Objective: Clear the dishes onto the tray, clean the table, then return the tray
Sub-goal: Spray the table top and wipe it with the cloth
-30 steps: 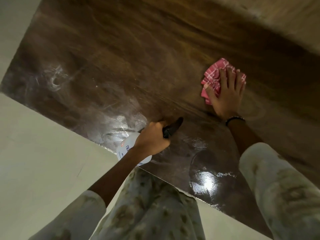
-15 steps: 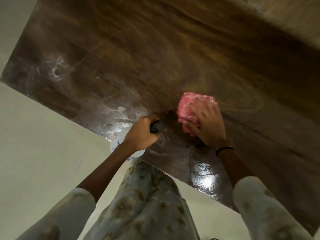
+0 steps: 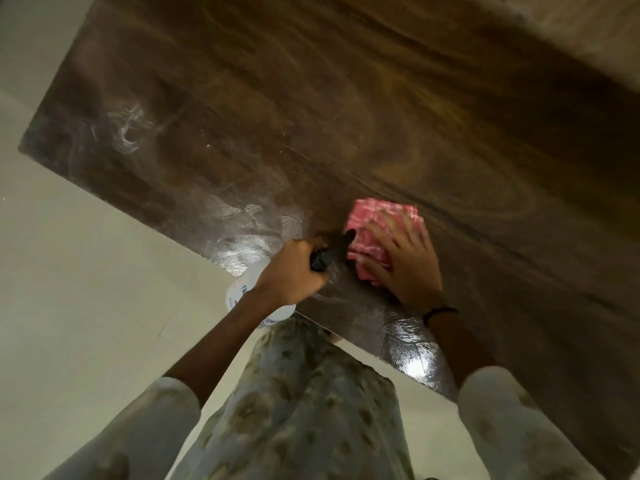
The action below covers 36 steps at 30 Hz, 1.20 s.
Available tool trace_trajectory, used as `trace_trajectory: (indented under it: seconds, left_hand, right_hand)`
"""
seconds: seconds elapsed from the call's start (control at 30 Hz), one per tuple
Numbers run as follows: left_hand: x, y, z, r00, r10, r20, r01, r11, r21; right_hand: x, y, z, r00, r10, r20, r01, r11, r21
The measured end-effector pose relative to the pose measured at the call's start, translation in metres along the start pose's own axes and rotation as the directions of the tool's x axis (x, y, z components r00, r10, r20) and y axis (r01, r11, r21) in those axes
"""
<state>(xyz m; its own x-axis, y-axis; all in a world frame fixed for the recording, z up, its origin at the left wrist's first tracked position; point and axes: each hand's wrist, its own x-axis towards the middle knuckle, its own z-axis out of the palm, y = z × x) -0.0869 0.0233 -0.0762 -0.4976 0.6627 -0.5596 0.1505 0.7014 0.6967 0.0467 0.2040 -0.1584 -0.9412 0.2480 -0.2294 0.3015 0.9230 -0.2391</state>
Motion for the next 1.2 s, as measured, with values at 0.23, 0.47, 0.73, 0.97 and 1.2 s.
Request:
trace_trajectory:
  seconds: [0.23, 0.47, 0.73, 0.97, 1.2]
  left_hand:
    - [-0.026, -0.022, 0.017, 1.000, -0.004, 0.008, 0.004, 0.999, 0.033]
    - [-0.055, -0.039, 0.036, 0.999, -0.033, 0.024, 0.032, 0.998, 0.050]
    - [-0.076, -0.051, 0.056, 0.981, -0.114, 0.159, 0.094, 0.987, 0.132]
    - [-0.089, -0.041, 0.073, 0.979, -0.138, 0.153, 0.126, 0.989, 0.083]
    - [-0.093, -0.051, 0.075, 0.980, -0.148, 0.132, 0.140, 0.988, 0.067]
  right_hand:
    - [0.013, 0.030, -0.010, 0.884, 0.449, -0.129, -0.443, 0.893, 0.078]
    - [-0.002, -0.034, 0.012, 0.997, 0.077, 0.002, -0.077, 0.996, 0.037]
    - [-0.070, 0.019, 0.008, 0.926, 0.376, -0.036, -0.373, 0.925, 0.075]
    - [-0.095, 0.006, 0.017, 0.942, 0.336, 0.020, -0.336, 0.937, 0.100]
    - [-0.166, -0.028, 0.043, 0.950, 0.309, 0.040, -0.311, 0.945, 0.104]
